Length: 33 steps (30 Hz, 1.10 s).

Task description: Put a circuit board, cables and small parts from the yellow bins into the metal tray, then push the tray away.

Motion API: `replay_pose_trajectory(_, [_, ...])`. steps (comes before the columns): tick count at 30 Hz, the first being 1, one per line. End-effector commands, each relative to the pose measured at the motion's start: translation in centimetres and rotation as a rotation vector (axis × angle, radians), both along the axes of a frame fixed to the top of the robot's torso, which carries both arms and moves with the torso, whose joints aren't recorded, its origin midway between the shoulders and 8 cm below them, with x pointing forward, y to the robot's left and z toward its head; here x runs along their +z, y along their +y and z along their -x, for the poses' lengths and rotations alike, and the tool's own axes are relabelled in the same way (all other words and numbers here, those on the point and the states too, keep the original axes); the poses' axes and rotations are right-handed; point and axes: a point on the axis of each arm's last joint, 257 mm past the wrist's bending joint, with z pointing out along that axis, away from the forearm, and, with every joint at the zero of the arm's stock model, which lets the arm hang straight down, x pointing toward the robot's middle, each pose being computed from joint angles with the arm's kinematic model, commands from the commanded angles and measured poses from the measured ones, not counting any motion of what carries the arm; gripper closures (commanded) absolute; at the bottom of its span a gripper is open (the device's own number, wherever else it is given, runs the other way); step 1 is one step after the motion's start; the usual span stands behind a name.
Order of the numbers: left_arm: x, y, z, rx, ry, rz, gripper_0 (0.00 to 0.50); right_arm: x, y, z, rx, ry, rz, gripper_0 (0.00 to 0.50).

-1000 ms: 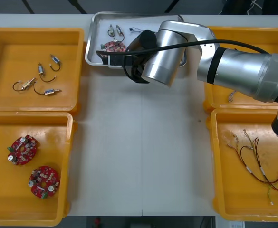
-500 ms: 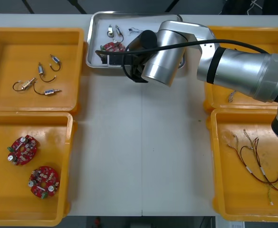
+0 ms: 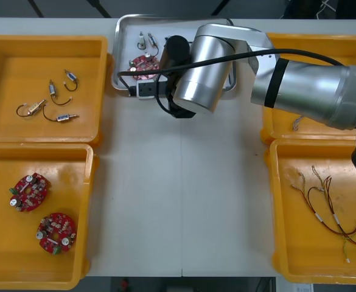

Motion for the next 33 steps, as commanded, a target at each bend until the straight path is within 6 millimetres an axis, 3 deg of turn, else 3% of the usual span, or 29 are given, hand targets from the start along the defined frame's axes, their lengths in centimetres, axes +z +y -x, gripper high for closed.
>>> replay_pose_trajectory(1, [0.1, 0.5, 0.5, 0.041, 0.009, -0.017, 0.000, 4.9, 0.6, 2.3, 0.003, 0.049, -0.043, 0.000])
replay_pose_trajectory(15, [0.1, 0.5, 0.5, 0.041, 0.009, -0.017, 0.000, 5.7, -5.2, 9.5, -0.228, 0.223, -0.169, 0.000])
replay_pose_trajectory(21, [0.1, 0.5, 0.5, 0.041, 0.009, -0.017, 0.000, 6.0, -9.7, 12.5, -0.415, 0.240, -0.285, 0.000])
replay_pose_trajectory(33, [0.1, 0.5, 0.5, 0.041, 0.009, -0.017, 0.000, 5.9, -17.8, 16.3, -0.764, 0.384, -0.524, 0.000])
